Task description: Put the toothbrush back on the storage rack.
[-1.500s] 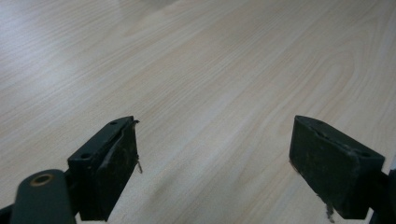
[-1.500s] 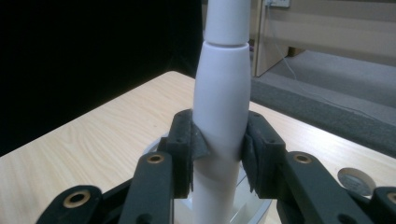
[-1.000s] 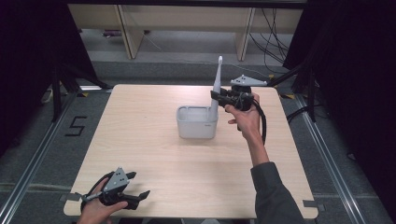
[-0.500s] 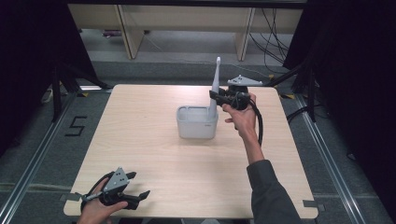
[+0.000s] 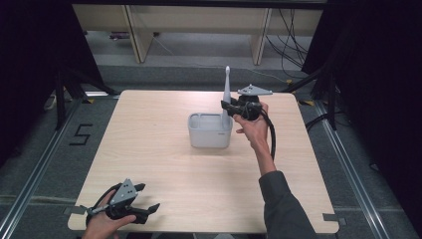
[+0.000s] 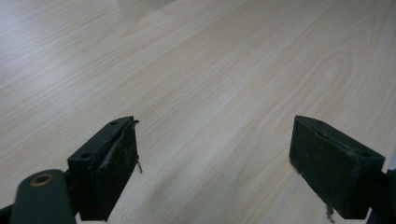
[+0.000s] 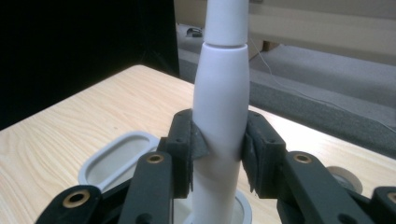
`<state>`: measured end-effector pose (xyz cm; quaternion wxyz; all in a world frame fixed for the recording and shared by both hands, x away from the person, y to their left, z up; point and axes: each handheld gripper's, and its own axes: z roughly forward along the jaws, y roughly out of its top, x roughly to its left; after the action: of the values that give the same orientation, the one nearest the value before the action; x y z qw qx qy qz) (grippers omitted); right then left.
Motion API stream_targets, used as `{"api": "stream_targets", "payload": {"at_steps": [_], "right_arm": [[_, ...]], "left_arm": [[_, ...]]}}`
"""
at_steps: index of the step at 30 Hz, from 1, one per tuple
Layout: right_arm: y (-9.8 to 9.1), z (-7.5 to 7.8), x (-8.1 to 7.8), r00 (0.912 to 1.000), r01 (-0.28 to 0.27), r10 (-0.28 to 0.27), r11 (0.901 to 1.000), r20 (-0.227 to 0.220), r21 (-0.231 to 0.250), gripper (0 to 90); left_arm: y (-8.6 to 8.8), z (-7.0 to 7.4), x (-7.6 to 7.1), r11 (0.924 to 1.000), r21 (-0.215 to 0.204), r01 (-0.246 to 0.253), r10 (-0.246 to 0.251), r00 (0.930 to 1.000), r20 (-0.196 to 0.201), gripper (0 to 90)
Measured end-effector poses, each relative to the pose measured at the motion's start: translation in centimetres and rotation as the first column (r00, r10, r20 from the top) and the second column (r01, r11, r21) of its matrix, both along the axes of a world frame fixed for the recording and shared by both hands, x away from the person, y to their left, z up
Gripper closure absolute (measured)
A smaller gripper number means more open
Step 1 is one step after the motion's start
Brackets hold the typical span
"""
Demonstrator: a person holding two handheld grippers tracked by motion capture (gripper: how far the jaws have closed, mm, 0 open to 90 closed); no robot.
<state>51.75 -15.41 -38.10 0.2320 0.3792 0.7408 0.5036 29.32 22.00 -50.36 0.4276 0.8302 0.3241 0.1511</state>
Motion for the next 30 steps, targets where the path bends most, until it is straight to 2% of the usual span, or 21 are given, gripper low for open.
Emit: {"api": "stream_targets", "payload": {"at_steps": [1, 2, 4, 5, 10, 11, 12, 13, 16, 17, 19, 30], "right_arm": [[0.0, 0.0, 0.0, 1.0000, 0.000, 0.000, 1.0000, 0.000, 0.000, 66.5], [0.0, -0.5, 0.1, 0.9997, -0.003, 0.003, 1.0000, -0.026, 0.002, 66.5], [0.0, -0.7, 0.1, 0.9997, 0.003, -0.003, 1.0000, -0.025, 0.004, 66.5], [0.1, -0.8, 0.1, 0.9992, 0.006, -0.006, 1.0000, -0.040, 0.002, 66.5], [0.0, -1.4, 0.3, 0.9997, 0.001, -0.001, 0.9999, -0.025, -0.010, 66.5], [0.1, -1.5, 0.2, 0.9991, 0.011, -0.011, 0.9999, -0.041, 0.005, 66.5], [0.0, -1.6, 0.3, 0.9993, 0.012, -0.012, 0.9999, -0.035, -0.006, 66.5], [0.0, -1.7, 0.3, 0.9993, 0.016, -0.016, 0.9999, -0.033, 0.003, 66.5], [0.0, -2.0, 0.3, 0.9992, 0.012, -0.013, 0.9998, -0.038, -0.018, 66.5], [0.1, -2.2, 0.2, 0.9983, 0.017, -0.017, 0.9998, -0.056, -0.006, 66.5], [0.1, -2.4, 0.4, 0.9990, 0.013, -0.013, 0.9998, -0.043, -0.016, 66.5], [0.0, -3.6, 0.3, 0.9978, 0.017, -0.018, 0.9996, -0.065, -0.021, 66.6]], "left_arm": [[0.0, 0.0, 0.0, 1.0000, 0.000, 0.000, 0.000, 1.0000, 0.000, 14.8], [0.0, 0.0, 0.0, 1.0000, -0.006, -0.005, 0.005, 1.0000, 0.005, 14.7], [0.0, 0.0, 0.0, 1.0000, 0.000, 0.000, 0.000, 1.0000, -0.001, 14.8], [0.0, 0.0, 0.0, 1.0000, -0.004, -0.004, 0.004, 1.0000, 0.004, 14.8], [0.0, -0.1, 0.0, 1.0000, -0.002, -0.001, 0.001, 1.0000, 0.003, 14.8], [0.0, -0.1, 0.0, 1.0000, -0.002, -0.001, 0.001, 1.0000, 0.002, 14.8], [0.0, -0.1, 0.0, 1.0000, -0.002, -0.002, 0.002, 1.0000, 0.003, 14.8], [0.0, 0.0, 0.0, 1.0000, -0.004, -0.003, 0.003, 1.0000, 0.005, 14.8], [0.0, 0.0, 0.0, 1.0000, -0.001, 0.000, 0.000, 1.0000, -0.001, 14.8], [0.0, 0.0, 0.0, 1.0000, -0.004, -0.002, 0.002, 1.0000, 0.003, 14.8], [0.0, 0.0, 0.0, 1.0000, -0.003, -0.002, 0.002, 1.0000, 0.005, 14.8], [0.0, 0.0, 0.0, 1.0000, -0.004, -0.002, 0.002, 1.0000, 0.003, 14.8]]}}
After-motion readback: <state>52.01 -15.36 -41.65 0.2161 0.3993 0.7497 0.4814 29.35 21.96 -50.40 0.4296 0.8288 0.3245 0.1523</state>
